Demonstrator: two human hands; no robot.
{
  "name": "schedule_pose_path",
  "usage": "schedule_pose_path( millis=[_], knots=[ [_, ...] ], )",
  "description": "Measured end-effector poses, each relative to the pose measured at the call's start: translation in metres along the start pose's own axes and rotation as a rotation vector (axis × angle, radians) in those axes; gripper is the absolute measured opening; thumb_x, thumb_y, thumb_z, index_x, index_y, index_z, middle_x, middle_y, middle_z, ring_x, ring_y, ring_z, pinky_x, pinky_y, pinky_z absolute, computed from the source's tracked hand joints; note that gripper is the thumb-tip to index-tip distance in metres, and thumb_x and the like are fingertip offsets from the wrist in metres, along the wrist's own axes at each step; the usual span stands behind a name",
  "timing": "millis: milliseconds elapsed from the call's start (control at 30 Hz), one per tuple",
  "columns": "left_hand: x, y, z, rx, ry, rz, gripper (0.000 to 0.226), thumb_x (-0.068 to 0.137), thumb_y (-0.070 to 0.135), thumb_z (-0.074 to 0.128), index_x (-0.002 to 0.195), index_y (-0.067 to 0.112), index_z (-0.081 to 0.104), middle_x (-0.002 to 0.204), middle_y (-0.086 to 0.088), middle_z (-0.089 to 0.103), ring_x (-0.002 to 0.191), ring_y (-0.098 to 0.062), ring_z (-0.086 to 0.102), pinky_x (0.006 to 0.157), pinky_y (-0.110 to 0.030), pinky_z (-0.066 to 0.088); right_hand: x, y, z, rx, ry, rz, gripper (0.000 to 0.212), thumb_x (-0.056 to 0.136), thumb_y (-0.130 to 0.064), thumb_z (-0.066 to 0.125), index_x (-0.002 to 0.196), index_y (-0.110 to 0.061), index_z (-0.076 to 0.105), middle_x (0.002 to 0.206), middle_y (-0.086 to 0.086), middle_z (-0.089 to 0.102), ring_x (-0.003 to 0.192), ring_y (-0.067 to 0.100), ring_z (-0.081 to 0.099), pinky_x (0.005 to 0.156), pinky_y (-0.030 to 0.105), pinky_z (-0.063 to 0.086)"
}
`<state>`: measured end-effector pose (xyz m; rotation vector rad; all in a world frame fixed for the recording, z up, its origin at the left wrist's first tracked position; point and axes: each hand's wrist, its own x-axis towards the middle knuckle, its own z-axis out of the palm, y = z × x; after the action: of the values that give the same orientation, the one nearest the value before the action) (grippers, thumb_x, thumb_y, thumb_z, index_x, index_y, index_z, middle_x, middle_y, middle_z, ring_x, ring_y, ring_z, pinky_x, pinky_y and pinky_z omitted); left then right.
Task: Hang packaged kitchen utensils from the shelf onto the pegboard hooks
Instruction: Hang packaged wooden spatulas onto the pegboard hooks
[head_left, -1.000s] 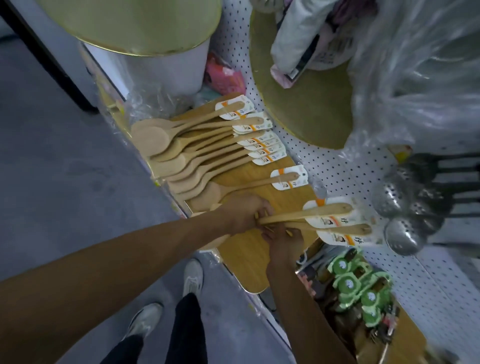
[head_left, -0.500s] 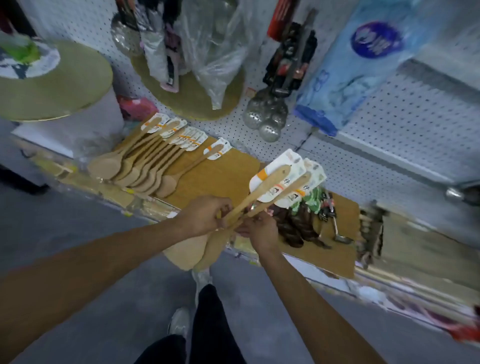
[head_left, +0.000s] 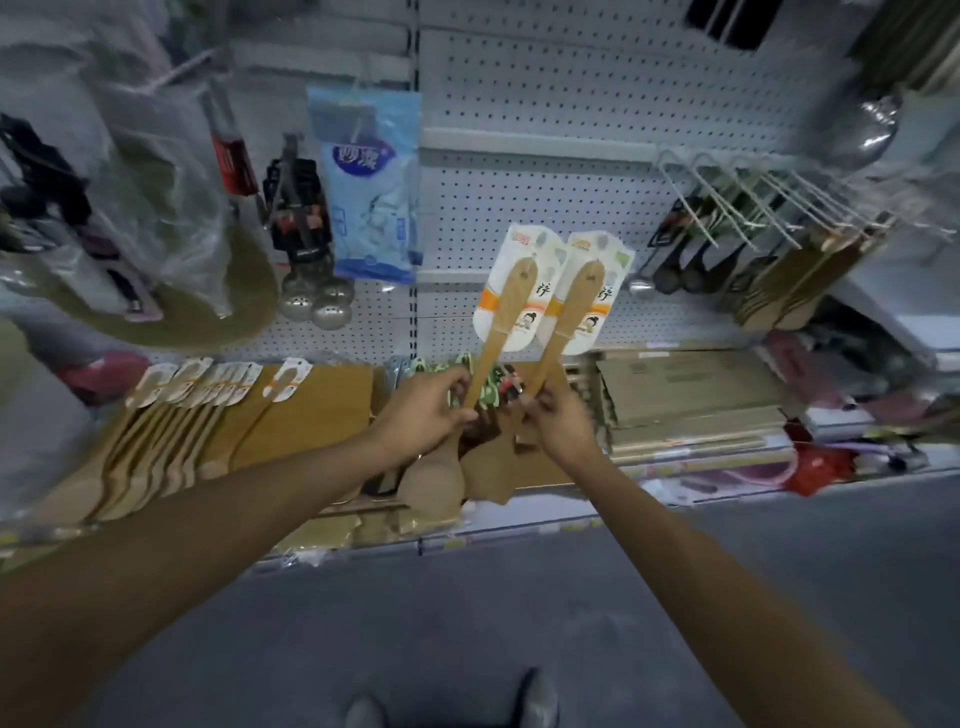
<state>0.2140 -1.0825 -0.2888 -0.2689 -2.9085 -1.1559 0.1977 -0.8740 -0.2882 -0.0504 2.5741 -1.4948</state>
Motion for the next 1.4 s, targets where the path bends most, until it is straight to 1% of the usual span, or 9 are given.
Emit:
schedule_pose_path(
  millis=[133, 233, 300, 467, 633, 700, 867, 1167, 1400],
  knots=[
    [0.036, 0.068, 0.034, -0.014, 0.01, 0.084, 0.033, 0.08, 0.025, 0.082, 0.109, 0.024, 0.068, 0.094, 0.013, 0.069, 0.064, 0.014, 0.053, 0.061, -0.01, 0.039, -0.006, 0.021, -0.084, 0.086, 0.101, -0.04, 0.022, 0.096, -0.011, 0.057, 0.092, -0.032, 0.058, 0.087, -0.004, 0.072, 0.084, 0.021, 0.071, 0.076, 0.047, 0.058],
    [0.058, 0.119, 0.071, -0.025, 0.036, 0.109, 0.033, 0.081, 0.028, 0.081, 0.111, 0.021, 0.069, 0.098, 0.008, 0.073, 0.069, 0.002, 0.059, 0.07, -0.02, 0.046, -0.008, 0.052, -0.15, 0.114, 0.144, -0.052, 0.006, 0.096, -0.009, 0.058, 0.095, -0.014, 0.061, 0.085, 0.002, 0.072, 0.08, 0.018, 0.069, 0.077, 0.045, 0.057],
    [0.068, 0.153, 0.099, -0.035, 0.043, 0.142, 0.029, 0.083, 0.029, 0.079, 0.109, 0.021, 0.068, 0.098, 0.009, 0.073, 0.076, -0.004, 0.063, 0.072, -0.021, 0.047, -0.01, 0.074, -0.191, 0.114, 0.187, -0.033, 0.005, 0.096, -0.013, 0.058, 0.094, -0.018, 0.06, 0.086, 0.003, 0.073, 0.084, 0.02, 0.07, 0.084, 0.05, 0.055],
    [0.097, 0.229, 0.166, -0.076, 0.025, 0.223, 0.025, 0.086, 0.029, 0.076, 0.108, 0.021, 0.067, 0.098, 0.013, 0.071, 0.078, -0.001, 0.064, 0.072, -0.009, 0.046, -0.022, 0.116, -0.284, 0.09, 0.275, -0.025, 0.007, 0.096, -0.019, 0.058, 0.103, -0.017, 0.061, 0.086, 0.0, 0.075, 0.085, 0.016, 0.071, 0.086, 0.049, 0.056],
    [0.131, 0.285, 0.213, -0.123, -0.005, 0.251, 0.027, 0.086, 0.029, 0.076, 0.111, 0.022, 0.067, 0.1, 0.011, 0.072, 0.076, -0.002, 0.069, 0.076, -0.024, 0.058, -0.031, 0.151, -0.356, 0.082, 0.345, -0.059, 0.007, 0.096, -0.03, 0.058, 0.097, -0.024, 0.061, 0.083, -0.004, 0.075, 0.083, 0.014, 0.072, 0.082, 0.05, 0.057],
    [0.144, 0.302, 0.231, -0.109, 0.008, 0.266, 0.026, 0.085, 0.029, 0.077, 0.109, 0.022, 0.068, 0.098, 0.011, 0.072, 0.079, -0.003, 0.068, 0.079, -0.027, 0.058, -0.033, 0.161, -0.378, 0.09, 0.392, -0.078, 0.008, 0.096, -0.034, 0.056, 0.093, -0.028, 0.06, 0.081, -0.004, 0.075, 0.082, 0.014, 0.072, 0.08, 0.051, 0.058],
    [0.18, 0.337, 0.27, -0.116, -0.048, 0.336, 0.019, 0.087, 0.028, 0.075, 0.105, 0.022, 0.072, 0.096, 0.01, 0.073, 0.078, -0.007, 0.068, 0.078, -0.039, 0.059, -0.028, 0.188, -0.421, 0.109, 0.467, -0.081, 0.013, 0.099, -0.027, 0.056, 0.1, -0.015, 0.062, 0.083, -0.002, 0.072, 0.083, 0.017, 0.071, 0.079, 0.051, 0.057],
    [0.285, 0.375, 0.337, -0.141, -0.144, 0.396, 0.014, 0.087, 0.03, 0.074, 0.099, 0.026, 0.069, 0.091, 0.016, 0.07, 0.071, 0.0, 0.063, 0.073, -0.034, 0.057, 0.03, 0.245, -0.496, 0.055, 0.535, 0.034, 0.012, 0.092, -0.027, 0.062, 0.081, -0.023, 0.064, 0.079, 0.0, 0.071, 0.079, 0.021, 0.069, 0.076, 0.051, 0.056],
    [0.372, 0.409, 0.381, -0.127, -0.223, 0.44, 0.013, 0.086, 0.028, 0.075, 0.097, 0.023, 0.069, 0.089, 0.016, 0.068, 0.069, 0.004, 0.059, 0.07, -0.032, 0.054, 0.081, 0.278, -0.56, 0.113, 0.569, 0.088, 0.005, 0.091, -0.014, 0.067, 0.088, -0.014, 0.064, 0.076, 0.01, 0.072, 0.073, 0.025, 0.071, 0.068, 0.043, 0.058]
  ],
)
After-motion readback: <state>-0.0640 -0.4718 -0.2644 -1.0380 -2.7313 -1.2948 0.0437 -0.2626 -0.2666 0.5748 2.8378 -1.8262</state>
